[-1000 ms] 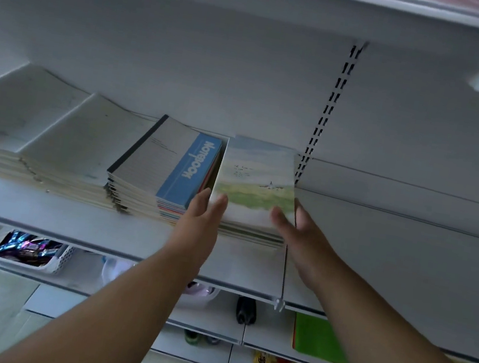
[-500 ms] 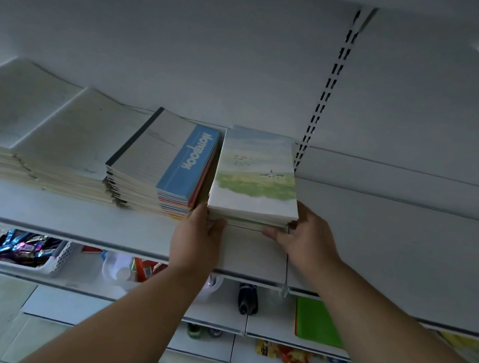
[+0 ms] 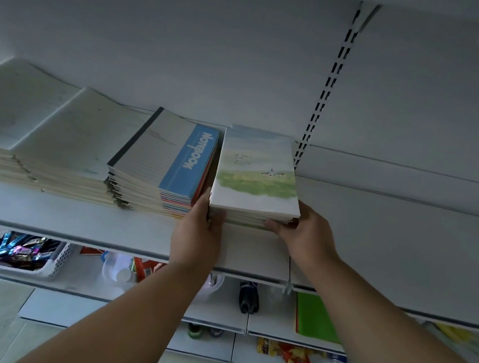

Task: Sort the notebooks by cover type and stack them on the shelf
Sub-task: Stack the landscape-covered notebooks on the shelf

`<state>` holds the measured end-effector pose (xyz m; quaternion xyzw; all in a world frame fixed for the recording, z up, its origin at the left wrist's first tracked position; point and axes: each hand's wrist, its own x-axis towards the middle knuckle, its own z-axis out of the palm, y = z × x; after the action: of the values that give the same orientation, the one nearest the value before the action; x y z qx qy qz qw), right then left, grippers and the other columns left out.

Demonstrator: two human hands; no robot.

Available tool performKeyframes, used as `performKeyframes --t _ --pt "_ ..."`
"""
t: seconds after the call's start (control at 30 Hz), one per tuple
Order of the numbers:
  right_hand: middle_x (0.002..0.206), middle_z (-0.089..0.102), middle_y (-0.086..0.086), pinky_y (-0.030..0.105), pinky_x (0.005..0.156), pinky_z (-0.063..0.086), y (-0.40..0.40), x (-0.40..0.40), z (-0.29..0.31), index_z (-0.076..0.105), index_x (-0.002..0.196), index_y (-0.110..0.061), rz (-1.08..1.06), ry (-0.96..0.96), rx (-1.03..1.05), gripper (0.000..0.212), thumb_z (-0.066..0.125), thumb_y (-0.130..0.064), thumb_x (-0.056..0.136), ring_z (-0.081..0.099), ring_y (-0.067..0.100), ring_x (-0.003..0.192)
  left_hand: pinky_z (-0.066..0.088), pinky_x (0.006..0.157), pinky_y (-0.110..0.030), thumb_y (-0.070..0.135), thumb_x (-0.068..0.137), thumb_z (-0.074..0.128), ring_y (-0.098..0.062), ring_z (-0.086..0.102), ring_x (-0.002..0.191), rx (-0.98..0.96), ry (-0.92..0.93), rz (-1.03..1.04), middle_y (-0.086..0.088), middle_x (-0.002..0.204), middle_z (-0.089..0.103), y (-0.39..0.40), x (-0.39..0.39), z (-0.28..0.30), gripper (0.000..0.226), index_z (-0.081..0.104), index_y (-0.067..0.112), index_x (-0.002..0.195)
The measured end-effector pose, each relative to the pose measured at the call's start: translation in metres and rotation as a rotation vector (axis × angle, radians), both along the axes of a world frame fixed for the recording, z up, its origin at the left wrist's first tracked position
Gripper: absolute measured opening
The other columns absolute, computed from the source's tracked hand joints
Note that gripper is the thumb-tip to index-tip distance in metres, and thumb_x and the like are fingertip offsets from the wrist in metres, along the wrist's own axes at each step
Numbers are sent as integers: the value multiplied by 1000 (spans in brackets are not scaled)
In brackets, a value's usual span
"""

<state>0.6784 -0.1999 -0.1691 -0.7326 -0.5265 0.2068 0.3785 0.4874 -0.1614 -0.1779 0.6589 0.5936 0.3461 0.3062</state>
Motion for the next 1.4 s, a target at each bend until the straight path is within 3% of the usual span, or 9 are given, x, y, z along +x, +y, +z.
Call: performKeyframes --t 0.13,0.27,0.47,0.63,0.9,1.1,1.17,1.27,1.4 --pt "112 73 0 11 76 45 0 -3 -2 67 120 -17 -60 32 -23 47 84 -28 77 65 9 94 36 65 -27 28 104 47 -22 62 86 21 70 -3 3 94 69 8 -3 -2 24 63 25 121" --pt "114 72 2 13 74 41 -4 -16 -11 67 120 -12 -114 -12 -108 47 79 -37 82 65 15 102 32 60 -29 18 100 47 -23 55 78 -83 85 -19 5 84 58 7 -5 -3 15 63 17 102" --pt "115 72 3 16 79 41 -6 -20 -14 69 120 -13 -137 -67 -98 44 80 -31 81 66 19 106 34 67 -29 11 96 52 -18 47 77 -60 112 -18 6 88 56 7 -5 -3 17 63 14 109" --pt "110 73 2 23 83 49 -8 -10 -14 71 116 -16 -77 -95 -84 38 80 -29 81 67 19 103 37 69 -30 15 95 58 -32 62 89 -43 110 18 -7 98 71 6 -4 -3 17 64 12 110" --pt "107 72 1 19 75 44 -6 -3 -18 69 113 -14 -49 -144 -88 41 80 -35 80 66 18 99 34 68 -28 19 96 60 -29 60 85 -28 94 99 -7 98 72 5 -1 -5 17 66 14 111" --pt "98 73 2 33 85 54 -4 9 -15 72 101 -11 -10 -62 -104 37 85 -34 74 66 18 93 35 69 -30 21 98 57 -33 62 89 -23 157 66 -10 99 72 5 -2 -5 19 65 12 113" --pt "96 73 3 29 84 54 -3 10 -15 72 97 -7 -16 -43 -103 35 85 -30 75 66 18 91 34 68 -30 20 97 57 -34 62 88 -31 173 66 -11 97 71 6 -2 -6 17 65 11 108" --pt "91 68 -10 4 72 43 -4 10 -12 72 99 -17 -29 39 -90 26 84 -24 77 64 9 89 34 68 -31 20 97 57 -36 62 89 -53 189 82 -13 97 71 8 -1 -7 15 66 10 104" --pt "98 71 -4 11 74 44 -3 9 -13 71 102 -16 -28 34 -91 29 83 -27 78 63 10 89 36 69 -30 25 97 58 -36 63 93 -63 186 66 -13 100 71 8 1 -6 22 67 7 107"
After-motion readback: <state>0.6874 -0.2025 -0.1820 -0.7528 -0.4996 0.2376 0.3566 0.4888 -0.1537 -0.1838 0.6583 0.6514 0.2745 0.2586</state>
